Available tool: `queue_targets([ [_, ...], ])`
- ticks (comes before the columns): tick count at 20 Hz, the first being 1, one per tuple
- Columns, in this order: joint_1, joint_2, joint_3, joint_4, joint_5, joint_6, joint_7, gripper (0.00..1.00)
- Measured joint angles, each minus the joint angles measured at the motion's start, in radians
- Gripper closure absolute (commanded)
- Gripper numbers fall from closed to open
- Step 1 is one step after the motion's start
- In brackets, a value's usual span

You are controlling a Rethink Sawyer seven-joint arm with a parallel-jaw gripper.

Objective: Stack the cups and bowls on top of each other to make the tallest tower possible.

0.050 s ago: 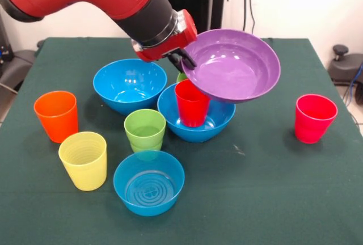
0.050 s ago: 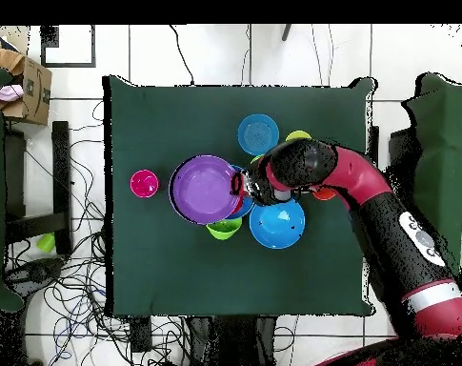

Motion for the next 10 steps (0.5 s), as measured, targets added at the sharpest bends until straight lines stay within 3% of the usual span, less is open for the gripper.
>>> queue_targets([
  [10,-0.02,-0.006,0.036,-0.028,-0.02,0.001,0.0,1.0],
])
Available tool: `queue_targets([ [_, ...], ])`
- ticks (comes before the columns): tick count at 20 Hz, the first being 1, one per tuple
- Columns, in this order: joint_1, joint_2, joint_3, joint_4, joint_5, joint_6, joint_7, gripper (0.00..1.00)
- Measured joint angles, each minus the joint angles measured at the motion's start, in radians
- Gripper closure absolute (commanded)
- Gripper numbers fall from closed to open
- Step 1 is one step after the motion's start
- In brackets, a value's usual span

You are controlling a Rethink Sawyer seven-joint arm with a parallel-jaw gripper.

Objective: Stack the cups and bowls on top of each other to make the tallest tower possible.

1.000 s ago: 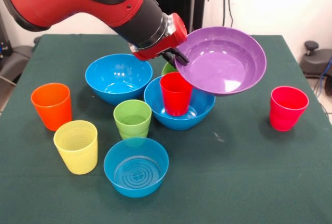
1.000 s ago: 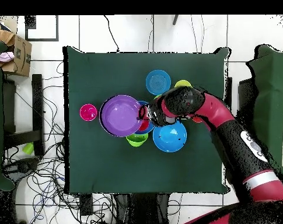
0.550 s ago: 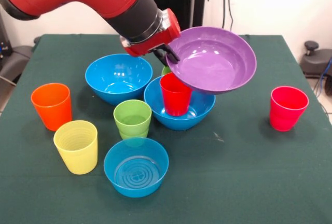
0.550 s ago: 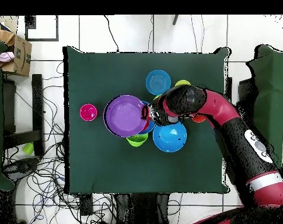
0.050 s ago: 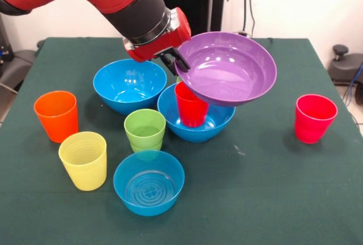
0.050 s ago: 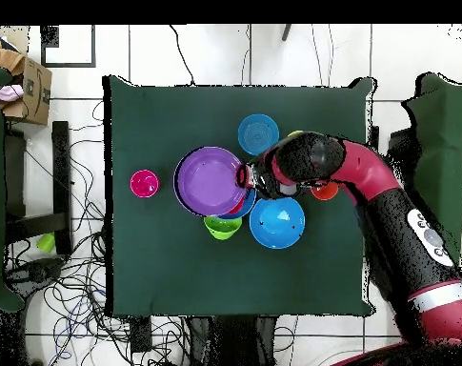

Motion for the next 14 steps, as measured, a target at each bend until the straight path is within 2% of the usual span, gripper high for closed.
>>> queue_targets([
  [14,-0.016,0.003,0.016,-0.037,-0.034,0.001,0.0,1.0],
])
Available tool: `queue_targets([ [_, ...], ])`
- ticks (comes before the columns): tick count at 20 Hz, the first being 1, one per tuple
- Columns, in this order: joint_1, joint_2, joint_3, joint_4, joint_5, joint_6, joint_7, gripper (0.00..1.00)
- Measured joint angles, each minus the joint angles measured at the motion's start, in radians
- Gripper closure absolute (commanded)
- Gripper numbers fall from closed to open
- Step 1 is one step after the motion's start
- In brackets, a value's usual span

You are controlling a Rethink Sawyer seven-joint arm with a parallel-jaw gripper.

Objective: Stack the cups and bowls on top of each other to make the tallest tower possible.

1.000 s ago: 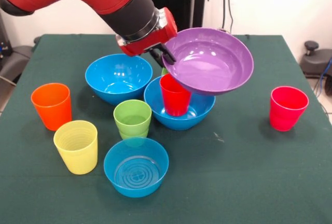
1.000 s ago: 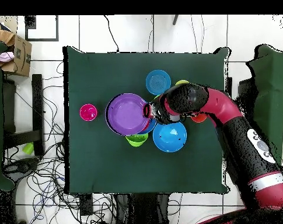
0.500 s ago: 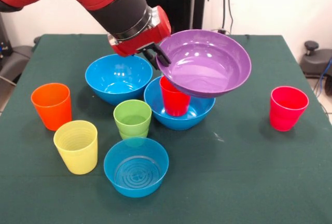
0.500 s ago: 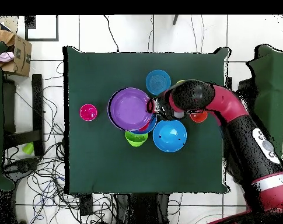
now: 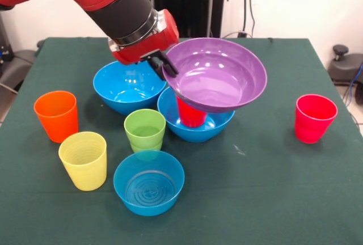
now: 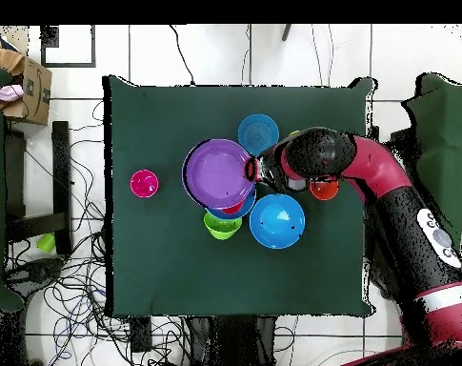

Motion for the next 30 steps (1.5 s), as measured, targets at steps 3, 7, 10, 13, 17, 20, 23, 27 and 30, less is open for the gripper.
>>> queue_targets([
  [3,0.0,0.01,0.0,-0.018,-0.016,0.006,-0.007,1.0],
  [7,-0.002,0.012,0.001,-0.028,-0.04,0.01,-0.018,1.0],
  [10,-0.006,0.012,0.005,-0.028,-0.048,0.01,-0.023,1.0],
  [13,-0.008,0.012,0.008,-0.028,-0.05,0.01,-0.023,1.0],
  [17,-0.011,0.012,0.015,-0.028,-0.054,0.01,-0.023,1.0],
  [20,-0.016,0.012,0.022,-0.028,-0.056,0.01,-0.023,1.0],
  [23,-0.027,0.012,0.035,-0.027,-0.058,0.01,-0.023,1.0],
  [27,-0.044,0.011,0.047,-0.026,-0.061,0.01,-0.027,1.0],
  [30,-0.057,0.009,0.052,-0.021,-0.064,0.01,-0.032,1.0],
])
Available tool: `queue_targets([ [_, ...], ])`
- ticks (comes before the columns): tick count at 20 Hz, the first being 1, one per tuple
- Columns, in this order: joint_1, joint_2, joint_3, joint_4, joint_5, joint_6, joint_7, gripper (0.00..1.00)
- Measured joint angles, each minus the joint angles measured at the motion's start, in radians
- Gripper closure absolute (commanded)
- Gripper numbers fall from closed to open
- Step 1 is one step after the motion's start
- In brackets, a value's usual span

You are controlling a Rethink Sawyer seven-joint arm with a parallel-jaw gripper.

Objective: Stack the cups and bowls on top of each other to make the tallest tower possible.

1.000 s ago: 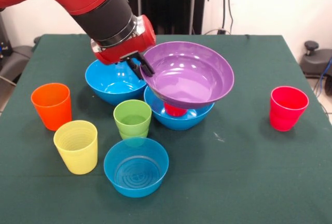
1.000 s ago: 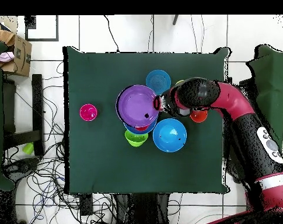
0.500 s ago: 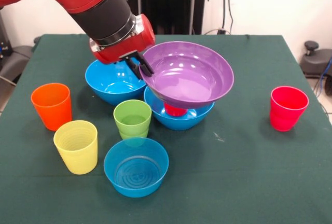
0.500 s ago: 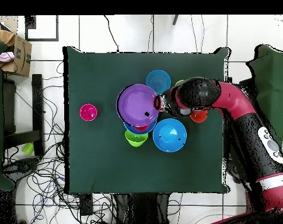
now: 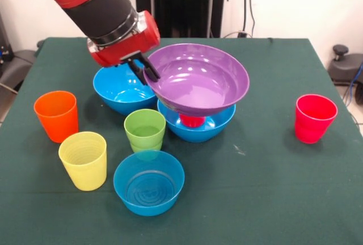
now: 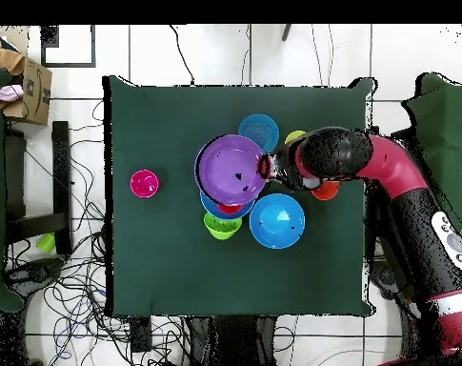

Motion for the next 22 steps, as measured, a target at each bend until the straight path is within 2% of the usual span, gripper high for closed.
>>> queue_targets([
  [13,-0.135,-0.021,0.038,0.17,-0.064,-0.002,-0.008,1.0],
  [22,-0.152,-0.001,0.054,0.237,-0.102,-0.064,-0.008,1.0],
])
